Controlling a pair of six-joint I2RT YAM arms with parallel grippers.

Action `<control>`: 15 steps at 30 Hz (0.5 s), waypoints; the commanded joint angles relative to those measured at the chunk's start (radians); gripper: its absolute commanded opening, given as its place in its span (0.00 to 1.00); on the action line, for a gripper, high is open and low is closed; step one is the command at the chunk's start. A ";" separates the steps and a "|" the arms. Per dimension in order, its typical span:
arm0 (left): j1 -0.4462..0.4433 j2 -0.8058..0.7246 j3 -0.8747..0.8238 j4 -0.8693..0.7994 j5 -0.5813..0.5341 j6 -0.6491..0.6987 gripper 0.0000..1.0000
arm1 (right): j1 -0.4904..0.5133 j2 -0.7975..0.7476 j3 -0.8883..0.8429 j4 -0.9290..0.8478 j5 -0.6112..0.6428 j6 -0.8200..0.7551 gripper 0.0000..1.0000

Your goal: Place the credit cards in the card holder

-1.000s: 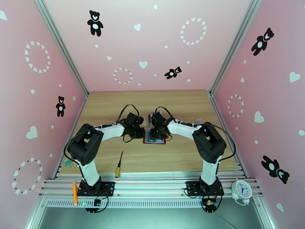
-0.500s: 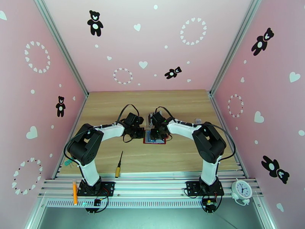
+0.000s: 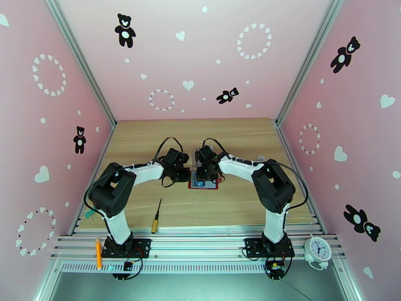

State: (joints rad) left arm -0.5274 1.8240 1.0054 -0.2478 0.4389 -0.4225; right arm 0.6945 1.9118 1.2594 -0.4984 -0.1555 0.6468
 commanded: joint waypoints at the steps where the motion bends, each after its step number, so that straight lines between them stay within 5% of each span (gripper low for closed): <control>1: -0.007 0.008 0.021 -0.002 0.018 0.002 0.07 | 0.000 0.020 0.026 -0.020 0.010 -0.007 0.34; 15: -0.008 0.007 0.024 -0.009 0.012 0.006 0.07 | -0.002 0.035 0.022 -0.025 0.020 -0.008 0.34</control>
State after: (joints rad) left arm -0.5274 1.8240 1.0054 -0.2478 0.4385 -0.4225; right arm 0.6933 1.9148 1.2594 -0.4995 -0.1452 0.6437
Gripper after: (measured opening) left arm 0.069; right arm 0.338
